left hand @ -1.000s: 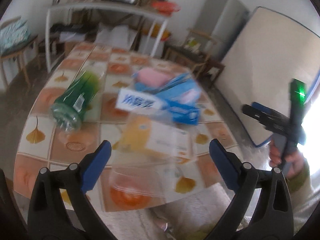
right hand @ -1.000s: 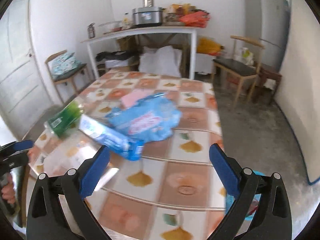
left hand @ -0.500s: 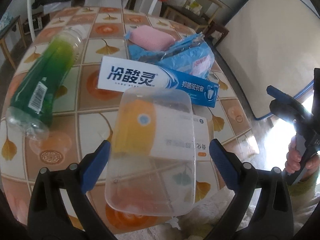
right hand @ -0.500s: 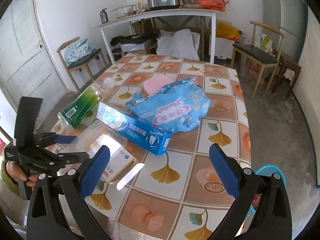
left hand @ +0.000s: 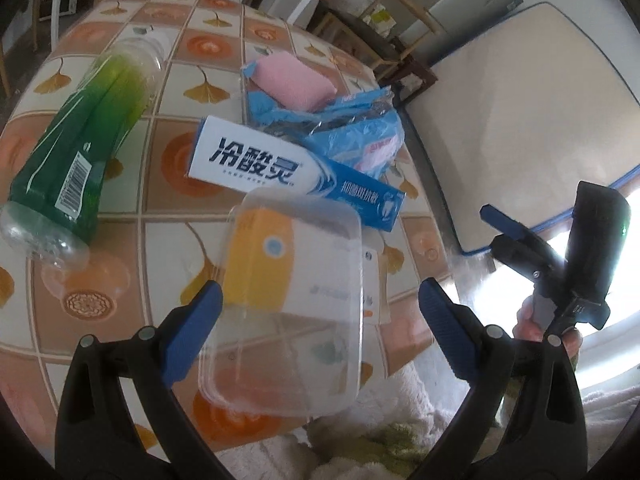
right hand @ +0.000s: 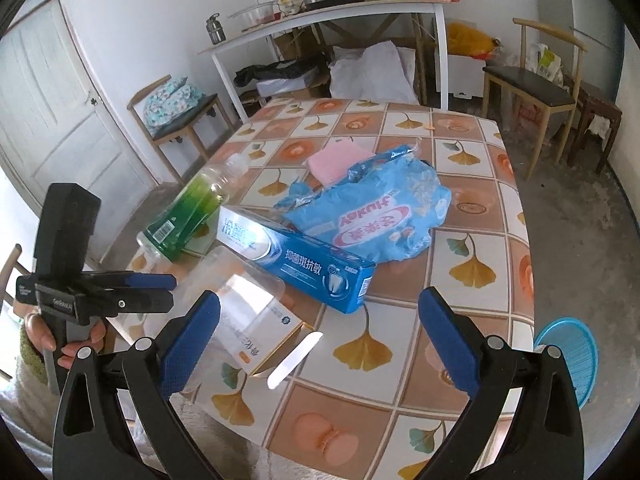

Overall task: Collect trash
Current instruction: 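Grasp the clear plastic box with the left gripper, then grasp the white-and-orange medicine box with the right gripper while the left holds the clear box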

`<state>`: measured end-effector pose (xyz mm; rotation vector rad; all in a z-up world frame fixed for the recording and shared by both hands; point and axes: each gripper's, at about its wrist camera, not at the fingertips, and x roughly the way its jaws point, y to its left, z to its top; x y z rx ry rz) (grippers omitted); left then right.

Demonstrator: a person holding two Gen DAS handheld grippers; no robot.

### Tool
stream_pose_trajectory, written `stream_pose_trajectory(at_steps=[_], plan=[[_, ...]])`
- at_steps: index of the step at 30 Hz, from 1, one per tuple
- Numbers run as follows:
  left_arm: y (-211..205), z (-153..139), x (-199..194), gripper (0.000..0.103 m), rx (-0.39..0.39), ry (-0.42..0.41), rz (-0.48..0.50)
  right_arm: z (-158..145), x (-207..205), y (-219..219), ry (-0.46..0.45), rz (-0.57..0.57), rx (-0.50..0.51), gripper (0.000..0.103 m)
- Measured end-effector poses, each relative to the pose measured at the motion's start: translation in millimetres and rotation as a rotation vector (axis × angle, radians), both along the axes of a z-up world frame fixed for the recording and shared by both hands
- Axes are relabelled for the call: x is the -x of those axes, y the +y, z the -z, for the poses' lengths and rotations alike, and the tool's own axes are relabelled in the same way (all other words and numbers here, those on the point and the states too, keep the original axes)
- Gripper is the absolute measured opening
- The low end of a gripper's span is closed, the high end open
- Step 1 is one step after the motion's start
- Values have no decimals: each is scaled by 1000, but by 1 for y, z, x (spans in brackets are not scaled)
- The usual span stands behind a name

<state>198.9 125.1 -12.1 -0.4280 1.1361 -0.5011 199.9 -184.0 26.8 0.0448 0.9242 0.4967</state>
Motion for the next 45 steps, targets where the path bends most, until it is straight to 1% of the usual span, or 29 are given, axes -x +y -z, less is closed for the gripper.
stream_pose_trajectory(at_steps=[1,5,7,9,11,14,16,18,19,23,26,29,31,34,36,37,39,42,43,45], plan=[[-1,1,0,94,-12,6,13,1,1,-1,3,3,0,96],[-16,11,-1,94,-109,41,83,7,3,-9,29,22,-15,96],[-21,15,-2,94,-143,48,92,9,3,-13,39,30,-25,96],[-23,19,-3,94,-157,58,89,10,2,-15,48,36,-35,96],[-26,23,-6,94,-165,73,78,10,2,-17,53,39,-44,96],[-30,27,-9,94,-177,76,90,10,3,-16,53,34,-47,96],[-29,31,-9,94,-173,86,79,11,4,-16,53,32,-40,96],[-25,32,-9,91,-159,91,60,11,5,-15,48,28,-27,96],[-24,32,-7,85,-158,86,51,11,6,-14,46,24,-23,96],[-19,29,1,84,-130,66,26,11,7,-10,45,2,-12,96],[-15,22,12,84,-125,29,-3,9,8,-4,35,-17,-1,96],[-7,11,29,84,-108,-25,-37,7,10,5,17,-55,17,96],[-1,7,39,83,-94,-46,-65,6,11,13,7,-83,29,96],[15,3,61,84,-57,-75,-128,5,12,30,-2,-166,44,96],[26,4,75,83,-38,-77,-162,8,12,48,-6,-260,69,96],[30,6,82,84,-35,-75,-184,10,12,56,-3,-290,80,96],[37,8,93,84,-48,-81,-210,20,8,73,24,-349,105,96],[43,11,108,84,-76,-96,-242,37,-2,94,96,-413,108,96],[45,13,112,84,-80,-93,-256,46,-8,102,122,-423,128,96],[49,16,115,84,-82,-86,-274,56,-11,115,135,-441,170,96]])
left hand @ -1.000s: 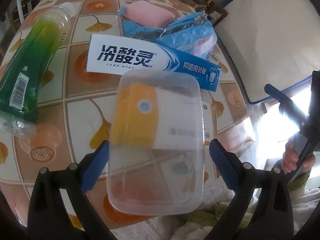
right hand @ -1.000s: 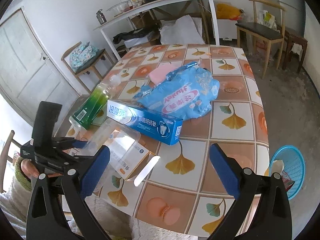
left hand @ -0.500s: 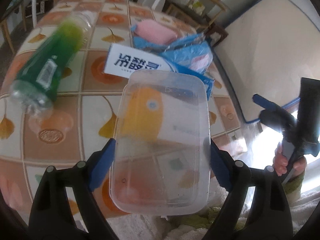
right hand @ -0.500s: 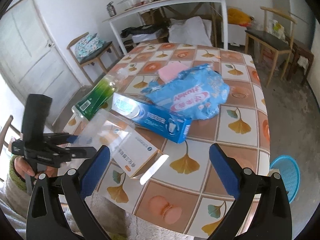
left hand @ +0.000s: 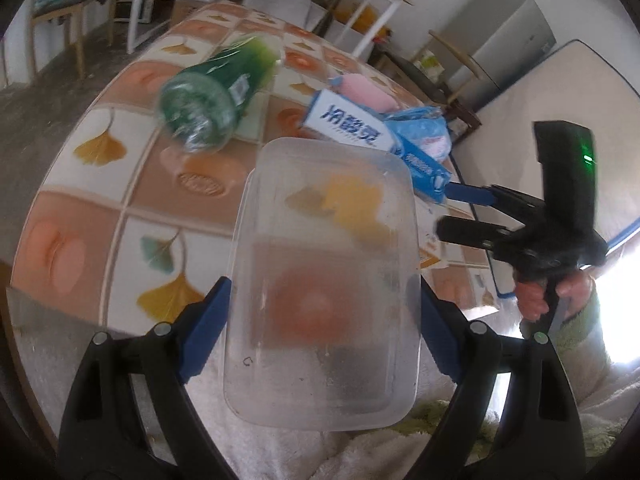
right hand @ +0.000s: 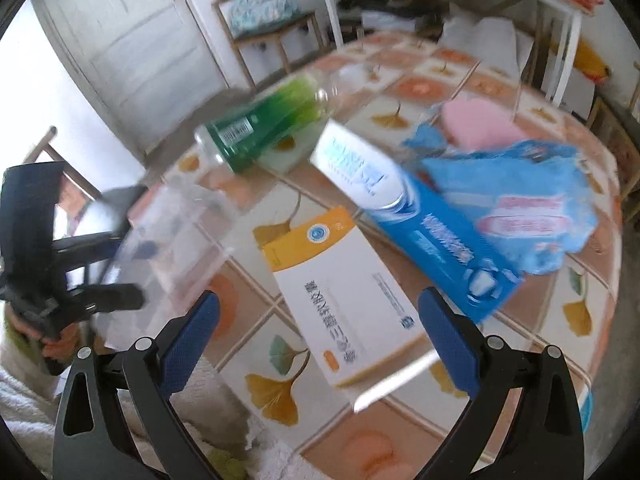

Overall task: Collect trash
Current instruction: 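Grasp the white-and-orange medicine box with the right gripper while the left holds the clear box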

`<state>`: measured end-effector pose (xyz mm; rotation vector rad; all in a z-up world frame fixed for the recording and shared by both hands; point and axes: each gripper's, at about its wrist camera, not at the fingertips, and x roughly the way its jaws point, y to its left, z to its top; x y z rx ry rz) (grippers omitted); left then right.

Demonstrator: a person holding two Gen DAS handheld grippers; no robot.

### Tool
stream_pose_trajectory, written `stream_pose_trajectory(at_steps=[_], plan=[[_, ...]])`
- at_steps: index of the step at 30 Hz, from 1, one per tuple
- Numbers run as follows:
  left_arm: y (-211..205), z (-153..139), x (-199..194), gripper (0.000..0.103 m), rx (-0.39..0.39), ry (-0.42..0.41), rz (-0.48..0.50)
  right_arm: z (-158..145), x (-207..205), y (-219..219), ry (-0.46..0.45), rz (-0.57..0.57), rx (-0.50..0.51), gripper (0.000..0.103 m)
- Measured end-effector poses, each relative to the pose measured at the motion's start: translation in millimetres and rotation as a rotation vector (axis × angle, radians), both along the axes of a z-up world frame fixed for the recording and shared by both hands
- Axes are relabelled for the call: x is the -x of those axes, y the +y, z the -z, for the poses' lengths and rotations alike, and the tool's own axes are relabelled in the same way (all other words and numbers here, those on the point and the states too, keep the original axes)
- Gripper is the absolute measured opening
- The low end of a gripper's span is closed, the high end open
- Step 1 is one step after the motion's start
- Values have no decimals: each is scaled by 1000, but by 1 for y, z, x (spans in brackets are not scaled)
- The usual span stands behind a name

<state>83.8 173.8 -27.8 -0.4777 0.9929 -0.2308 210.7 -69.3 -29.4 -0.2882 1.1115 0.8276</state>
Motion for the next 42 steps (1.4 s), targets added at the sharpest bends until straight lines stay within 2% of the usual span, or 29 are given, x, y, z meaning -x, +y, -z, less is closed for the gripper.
stream_pose_trajectory(at_steps=[5,12,14,17,20,23,25,27,30,42], plan=[[2,8,1,84,-21,22,-16,17,-6,15,41,-8,70,97],[1,16,-1,84,-25,34,-23,13,7,9,151,0,74,96],[0,16,-1,84,-29,29,-25,10,10,10,130,-2,81,96],[2,16,-2,84,-31,28,-33,8,10,14,38,4,120,96],[5,17,0,84,-37,30,-45,15,7,22,-13,-22,160,96],[7,17,1,84,-42,33,-57,28,4,28,-24,-54,205,96],[7,17,1,84,-44,36,-64,35,2,28,0,-51,214,96],[7,16,1,84,-43,40,-67,38,1,25,41,-30,197,93],[5,16,0,84,-48,44,-65,38,2,17,66,3,196,75],[-13,16,-13,85,-98,59,-45,35,20,-34,72,186,209,75]])
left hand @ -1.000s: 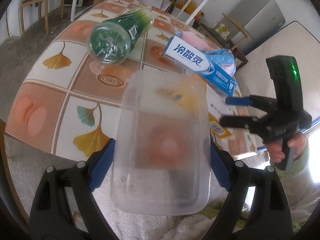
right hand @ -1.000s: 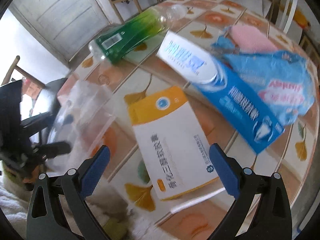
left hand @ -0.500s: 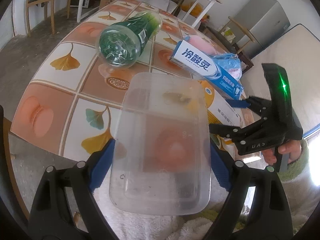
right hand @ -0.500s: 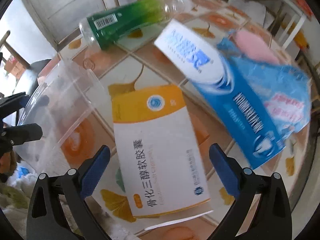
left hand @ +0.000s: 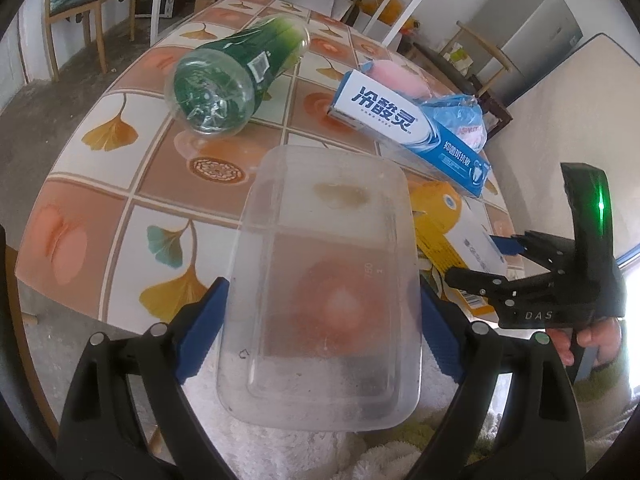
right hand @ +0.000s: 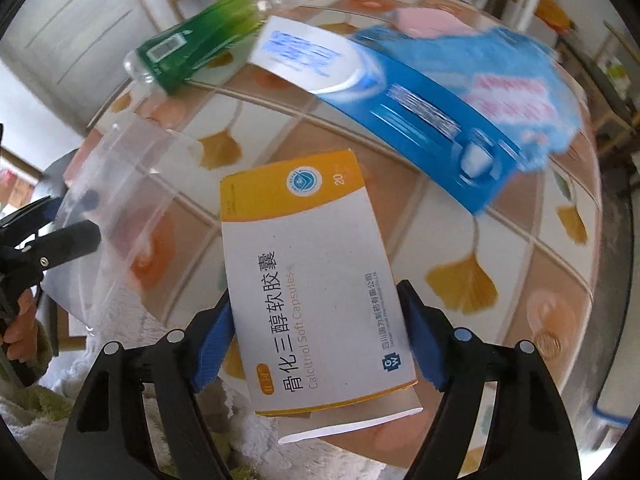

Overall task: Collect trash
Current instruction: 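Grasp the white-and-orange medicine box with the right gripper while the left holds the clear box, then carry both boxes over the blue wastebasket and open both grippers to drop them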

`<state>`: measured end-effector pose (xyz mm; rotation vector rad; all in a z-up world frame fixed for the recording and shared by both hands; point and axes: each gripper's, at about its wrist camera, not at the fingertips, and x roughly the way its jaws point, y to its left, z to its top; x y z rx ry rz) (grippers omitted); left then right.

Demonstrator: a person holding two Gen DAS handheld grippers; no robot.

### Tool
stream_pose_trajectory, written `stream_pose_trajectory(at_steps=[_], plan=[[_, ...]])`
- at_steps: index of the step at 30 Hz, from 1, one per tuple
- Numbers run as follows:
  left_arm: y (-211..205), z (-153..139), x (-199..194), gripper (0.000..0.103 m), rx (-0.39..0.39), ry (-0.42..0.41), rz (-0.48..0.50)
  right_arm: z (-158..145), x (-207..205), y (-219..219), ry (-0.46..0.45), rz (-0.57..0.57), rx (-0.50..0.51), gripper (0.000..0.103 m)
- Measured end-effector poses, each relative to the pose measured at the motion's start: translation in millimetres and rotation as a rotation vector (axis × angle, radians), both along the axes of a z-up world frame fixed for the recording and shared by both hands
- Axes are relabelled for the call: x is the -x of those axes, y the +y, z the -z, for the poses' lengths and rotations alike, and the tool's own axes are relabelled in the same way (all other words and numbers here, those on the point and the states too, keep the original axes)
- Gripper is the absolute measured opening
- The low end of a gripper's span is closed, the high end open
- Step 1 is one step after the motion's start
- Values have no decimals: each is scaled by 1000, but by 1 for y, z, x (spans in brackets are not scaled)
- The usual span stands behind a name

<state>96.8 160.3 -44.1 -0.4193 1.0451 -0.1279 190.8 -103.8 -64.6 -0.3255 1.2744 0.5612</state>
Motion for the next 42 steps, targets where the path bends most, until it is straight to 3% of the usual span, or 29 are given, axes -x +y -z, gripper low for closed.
stream_pose_trajectory(at_steps=[11,20,42], plan=[[-24,2,-13,85,-143,29,20,7,1,-15,-15,32,-18,81],[-34,5,-15,87,-218,36,33,8,16,-15,-42,45,-35,80],[-32,-5,-10,86,-182,19,15,-18,21,-39,-68,81,-131,76]])
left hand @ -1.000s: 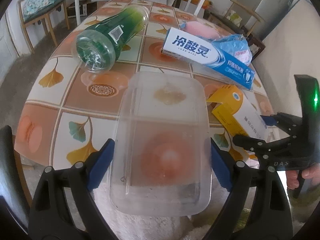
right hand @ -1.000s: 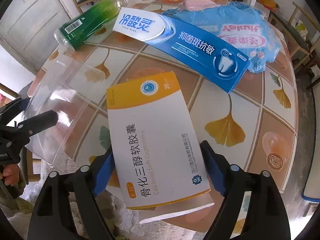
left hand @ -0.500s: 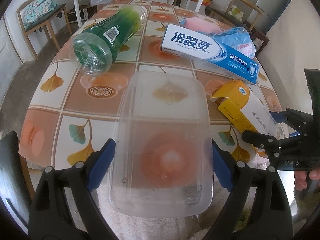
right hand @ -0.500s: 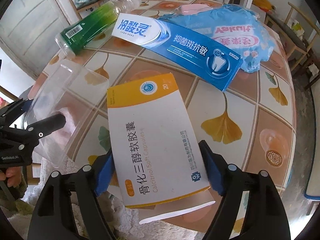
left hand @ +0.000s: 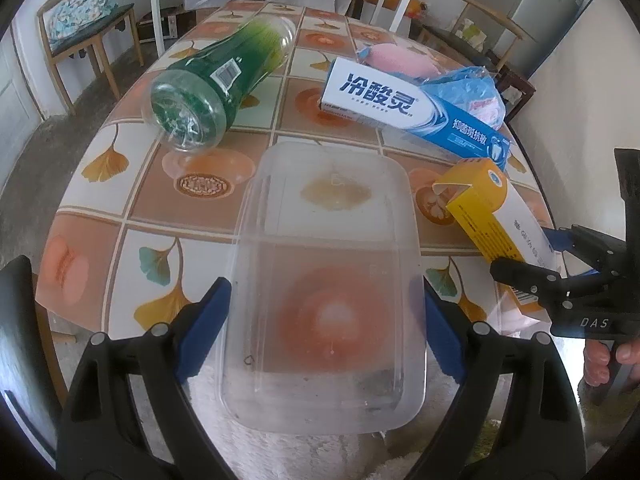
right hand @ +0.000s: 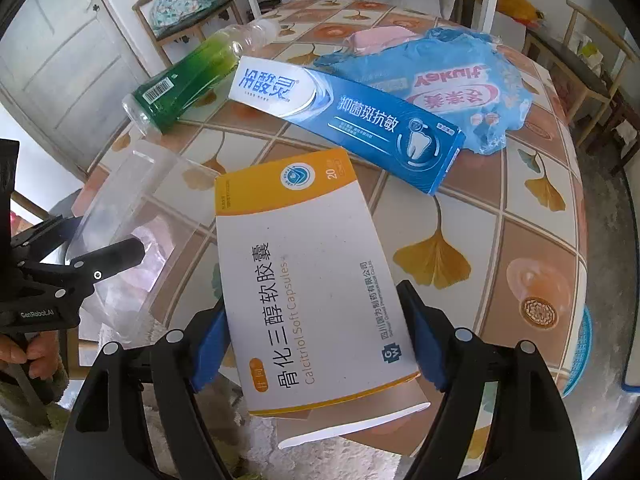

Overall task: Collect trash
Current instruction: 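Carry both boxes over the blue wastebasket and open both grippers to drop them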

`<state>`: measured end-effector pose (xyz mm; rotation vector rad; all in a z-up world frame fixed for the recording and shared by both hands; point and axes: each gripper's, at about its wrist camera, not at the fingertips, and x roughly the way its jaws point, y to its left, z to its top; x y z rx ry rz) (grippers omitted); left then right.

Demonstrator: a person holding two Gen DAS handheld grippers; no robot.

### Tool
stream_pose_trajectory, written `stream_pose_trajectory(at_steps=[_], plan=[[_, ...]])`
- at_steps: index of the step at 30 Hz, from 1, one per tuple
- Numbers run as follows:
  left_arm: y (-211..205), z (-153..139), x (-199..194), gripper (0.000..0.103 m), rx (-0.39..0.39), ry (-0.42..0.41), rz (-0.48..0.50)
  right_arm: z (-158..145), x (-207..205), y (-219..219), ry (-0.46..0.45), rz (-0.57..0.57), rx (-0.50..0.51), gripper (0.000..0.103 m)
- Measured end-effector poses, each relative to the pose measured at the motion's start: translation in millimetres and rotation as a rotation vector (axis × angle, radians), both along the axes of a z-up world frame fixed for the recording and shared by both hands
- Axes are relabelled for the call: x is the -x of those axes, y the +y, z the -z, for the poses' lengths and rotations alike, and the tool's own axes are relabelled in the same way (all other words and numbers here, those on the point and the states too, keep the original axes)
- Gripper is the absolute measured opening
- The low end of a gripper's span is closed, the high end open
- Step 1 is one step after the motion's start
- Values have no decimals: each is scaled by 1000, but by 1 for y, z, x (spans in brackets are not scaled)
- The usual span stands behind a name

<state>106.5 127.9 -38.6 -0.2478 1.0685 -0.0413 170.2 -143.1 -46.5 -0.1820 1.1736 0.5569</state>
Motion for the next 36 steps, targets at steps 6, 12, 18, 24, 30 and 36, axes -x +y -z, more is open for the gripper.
stream_pose_trajectory(at_steps=[6,12,18,24,30,36], plan=[[-8,-9,1,86,-3,-11,13,-2,0,-7,1,16,-52,76],[-22,-20,-2,86,2,-7,38,-10,5,-28,-17,52,-124,76],[-52,-46,-15,85,11,-44,113,-31,7,-74,-46,140,-235,76],[-115,-82,-50,85,63,-105,288,-64,18,-169,-145,354,-368,76],[-217,-101,-91,85,94,-112,507,-55,38,-293,-178,686,-426,76],[-331,-86,-132,85,175,-13,693,6,56,-404,-48,991,-509,76]])
